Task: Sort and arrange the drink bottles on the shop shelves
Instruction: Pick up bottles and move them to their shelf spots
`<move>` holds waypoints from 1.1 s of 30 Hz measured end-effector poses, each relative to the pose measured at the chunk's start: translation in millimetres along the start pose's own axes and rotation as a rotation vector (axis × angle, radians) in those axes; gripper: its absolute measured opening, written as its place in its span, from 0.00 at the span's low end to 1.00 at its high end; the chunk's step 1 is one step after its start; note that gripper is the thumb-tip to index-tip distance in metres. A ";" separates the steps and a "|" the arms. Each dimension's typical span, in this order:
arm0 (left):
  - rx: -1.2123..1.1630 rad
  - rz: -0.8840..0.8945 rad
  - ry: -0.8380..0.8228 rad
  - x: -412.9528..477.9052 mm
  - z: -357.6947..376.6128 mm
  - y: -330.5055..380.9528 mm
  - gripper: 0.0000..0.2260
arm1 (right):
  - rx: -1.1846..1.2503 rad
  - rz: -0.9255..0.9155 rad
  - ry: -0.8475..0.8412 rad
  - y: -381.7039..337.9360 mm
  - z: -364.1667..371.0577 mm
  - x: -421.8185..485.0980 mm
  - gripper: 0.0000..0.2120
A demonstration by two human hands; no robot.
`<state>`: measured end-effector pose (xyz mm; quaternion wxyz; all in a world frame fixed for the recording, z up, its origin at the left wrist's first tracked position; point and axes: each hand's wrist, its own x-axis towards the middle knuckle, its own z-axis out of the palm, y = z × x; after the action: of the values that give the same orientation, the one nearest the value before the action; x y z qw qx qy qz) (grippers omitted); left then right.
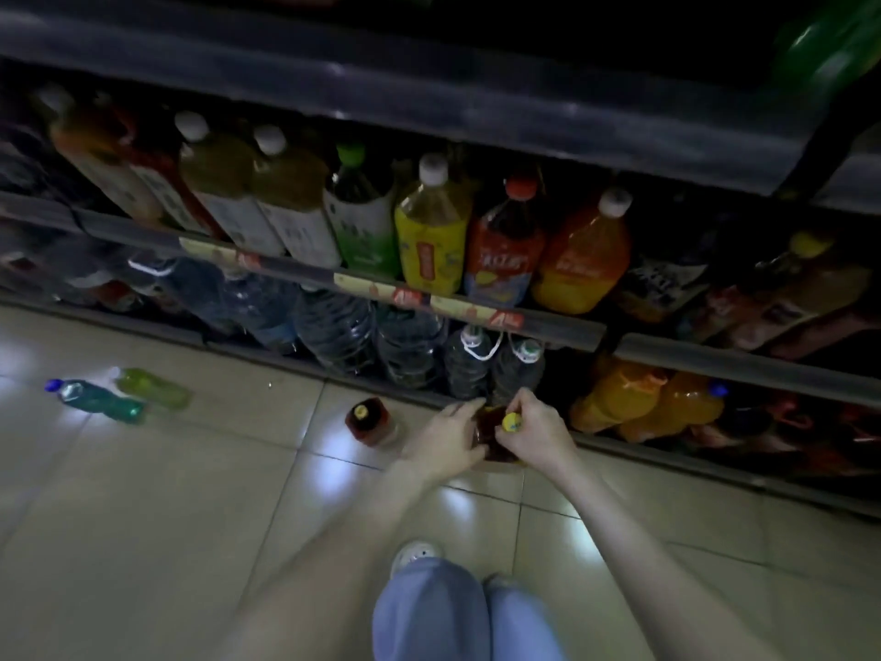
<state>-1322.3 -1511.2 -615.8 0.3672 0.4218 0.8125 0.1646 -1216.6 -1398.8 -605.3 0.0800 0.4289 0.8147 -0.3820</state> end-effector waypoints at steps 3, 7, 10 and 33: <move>-0.011 -0.058 0.000 28.4 49.2 -24.9 0.30 | -0.012 0.066 -0.059 49.2 46.0 34.3 0.12; -0.060 -0.095 -0.034 63.6 95.4 -56.3 0.27 | -0.042 0.129 -0.116 106.6 99.5 75.2 0.11; -0.111 -0.121 -0.088 90.9 116.2 -78.7 0.27 | -0.059 0.153 -0.151 139.2 129.3 102.5 0.11; -0.082 -0.032 -0.180 30.9 -9.0 48.6 0.22 | 0.205 0.071 -0.057 49.4 -9.9 4.9 0.18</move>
<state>-1313.1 -1457.3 -595.9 0.4580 0.4065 0.7756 0.1531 -1180.1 -1372.1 -628.0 0.0723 0.4523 0.7532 -0.4721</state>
